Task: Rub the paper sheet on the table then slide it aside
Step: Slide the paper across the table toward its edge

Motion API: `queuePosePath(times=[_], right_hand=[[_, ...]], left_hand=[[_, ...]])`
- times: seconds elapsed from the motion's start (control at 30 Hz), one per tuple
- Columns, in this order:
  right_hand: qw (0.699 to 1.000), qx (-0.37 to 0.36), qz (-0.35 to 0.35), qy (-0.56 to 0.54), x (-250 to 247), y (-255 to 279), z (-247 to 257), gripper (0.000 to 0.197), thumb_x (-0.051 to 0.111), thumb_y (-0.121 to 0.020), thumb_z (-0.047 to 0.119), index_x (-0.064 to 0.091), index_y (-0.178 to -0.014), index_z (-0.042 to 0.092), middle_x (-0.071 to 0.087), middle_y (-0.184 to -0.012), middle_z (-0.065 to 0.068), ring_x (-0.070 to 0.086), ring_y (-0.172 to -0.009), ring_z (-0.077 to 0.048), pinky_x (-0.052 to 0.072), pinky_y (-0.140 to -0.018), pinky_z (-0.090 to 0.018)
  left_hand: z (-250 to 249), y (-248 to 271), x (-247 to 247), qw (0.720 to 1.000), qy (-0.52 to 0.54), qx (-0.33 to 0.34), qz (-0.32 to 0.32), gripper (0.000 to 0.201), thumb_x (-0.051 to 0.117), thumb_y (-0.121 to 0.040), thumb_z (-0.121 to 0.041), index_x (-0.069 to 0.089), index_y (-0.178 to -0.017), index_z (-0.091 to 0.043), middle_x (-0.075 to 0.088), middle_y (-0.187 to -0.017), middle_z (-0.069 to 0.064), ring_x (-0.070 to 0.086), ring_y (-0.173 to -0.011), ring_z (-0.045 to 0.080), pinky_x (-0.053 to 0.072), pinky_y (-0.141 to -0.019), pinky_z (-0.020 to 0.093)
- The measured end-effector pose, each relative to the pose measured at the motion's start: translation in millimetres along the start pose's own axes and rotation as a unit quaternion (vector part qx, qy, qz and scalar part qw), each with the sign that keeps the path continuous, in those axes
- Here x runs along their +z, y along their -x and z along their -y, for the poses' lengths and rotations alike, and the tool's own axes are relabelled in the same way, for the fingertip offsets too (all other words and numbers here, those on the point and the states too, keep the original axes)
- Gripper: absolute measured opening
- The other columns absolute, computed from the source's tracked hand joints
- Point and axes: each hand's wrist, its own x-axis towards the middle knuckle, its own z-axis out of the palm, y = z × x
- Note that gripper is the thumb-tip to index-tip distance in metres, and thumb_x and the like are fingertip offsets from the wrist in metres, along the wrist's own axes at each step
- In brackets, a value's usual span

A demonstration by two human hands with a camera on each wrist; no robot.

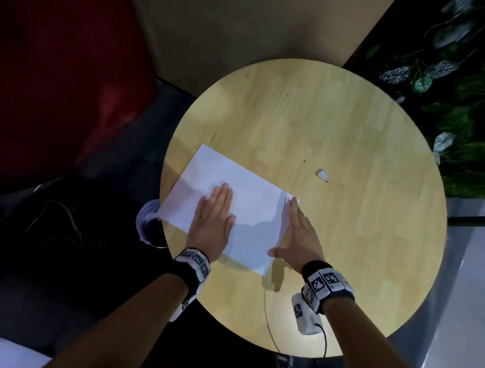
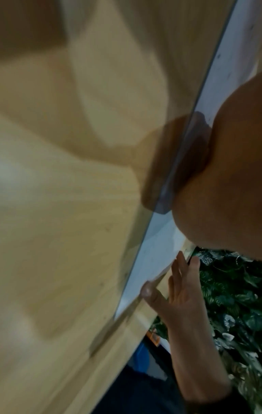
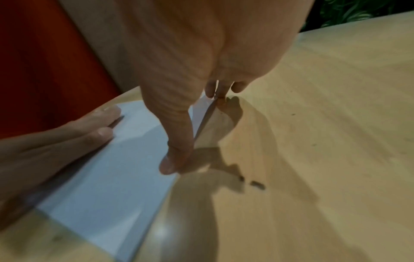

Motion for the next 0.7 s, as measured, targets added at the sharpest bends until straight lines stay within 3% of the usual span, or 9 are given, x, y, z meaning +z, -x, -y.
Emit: queuePosePath(times=[0.03,0.13,0.17,0.27,0.37,0.43,0.53,0.63,0.7], right_hand=[[1.0,0.004,-0.001,-0.006,1,-1,2,0.142,0.089,-0.057,0.035,-0.016,-0.151,0.018,0.003,-0.162,0.004,0.015,-0.146,-0.015,0.023,-0.116,-0.032],[1.0,0.008,-0.008,-0.021,4,-3,3,0.141,0.089,-0.058,0.031,-0.015,-0.151,0.019,0.004,-0.161,0.007,0.014,-0.146,-0.014,0.025,-0.115,-0.028],[0.999,0.006,-0.014,-0.029,4,-3,2,0.139,0.088,-0.058,0.03,-0.014,-0.152,0.019,0.006,-0.16,0.01,0.015,-0.146,-0.013,0.026,-0.114,-0.026],[0.999,0.015,-0.007,-0.041,4,-3,-1,0.145,0.091,-0.056,0.03,-0.02,-0.149,0.027,0.002,-0.161,0.011,0.014,-0.146,-0.012,0.027,-0.114,-0.03],[0.999,0.01,-0.009,-0.045,5,-2,0,0.147,0.091,-0.055,0.031,-0.028,-0.141,0.035,-0.001,-0.162,0.009,0.012,-0.147,-0.013,0.026,-0.115,-0.032],[0.999,0.009,-0.011,-0.041,5,-4,3,0.146,0.091,-0.055,0.028,-0.025,-0.145,0.03,0.001,-0.162,0.007,0.014,-0.146,-0.014,0.027,-0.115,-0.032],[0.999,0.006,-0.023,-0.025,4,-7,3,0.147,0.091,-0.052,0.027,-0.018,-0.15,0.018,0.006,-0.161,0.001,0.016,-0.146,-0.017,0.027,-0.115,-0.033],[1.0,0.011,-0.004,-0.015,4,-5,2,0.146,0.09,-0.056,0.03,-0.026,-0.144,0.025,-0.006,-0.161,0.007,0.011,-0.147,-0.015,0.026,-0.116,-0.033],[0.999,0.022,-0.005,-0.022,4,-4,3,0.147,0.09,-0.055,0.028,-0.024,-0.147,0.028,-0.004,-0.161,0.01,0.012,-0.146,-0.014,0.027,-0.115,-0.032]], left_hand=[[-9,-5,0,1.0,0.014,0.014,-0.01,0.059,0.028,-0.107,-0.032,0.022,-0.161,-0.008,0.018,-0.169,0.006,0.019,-0.156,0.022,0.012,-0.126,0.043],[-62,-13,17,0.983,0.053,0.175,0.034,0.058,0.031,-0.105,-0.034,0.032,-0.159,-0.011,0.029,-0.166,0.005,0.025,-0.154,0.021,0.016,-0.124,0.041],[-72,-16,22,0.979,0.041,0.196,0.043,0.058,0.032,-0.105,-0.035,0.035,-0.158,-0.012,0.031,-0.165,0.004,0.027,-0.153,0.02,0.017,-0.123,0.041],[-57,-36,23,0.992,0.057,0.116,0.008,0.056,0.035,-0.105,-0.031,0.038,-0.156,-0.009,0.031,-0.165,0.006,0.028,-0.153,0.021,0.026,-0.122,0.045],[-37,-52,12,0.997,0.072,0.019,-0.01,0.058,0.028,-0.106,-0.03,0.028,-0.159,-0.005,0.022,-0.168,0.008,0.02,-0.155,0.022,0.012,-0.126,0.044],[-56,-61,11,0.994,0.085,0.074,0.017,0.061,0.023,-0.106,-0.033,0.023,-0.161,-0.007,0.017,-0.169,0.008,0.016,-0.156,0.022,0.004,-0.126,0.041],[-87,-53,26,0.98,0.061,0.178,0.058,0.063,0.021,-0.105,-0.036,0.022,-0.161,-0.009,0.017,-0.169,0.006,0.013,-0.157,0.019,0.001,-0.126,0.037],[-45,-67,26,0.991,0.054,0.125,0.007,0.06,0.028,-0.107,-0.037,0.03,-0.159,-0.009,0.024,-0.167,0.007,0.025,-0.154,0.02,0.003,-0.126,0.036],[-1,-75,15,0.997,0.027,0.074,-0.002,0.06,0.029,-0.107,-0.038,0.029,-0.16,-0.009,0.024,-0.167,0.006,0.025,-0.154,0.021,0.003,-0.126,0.038]])
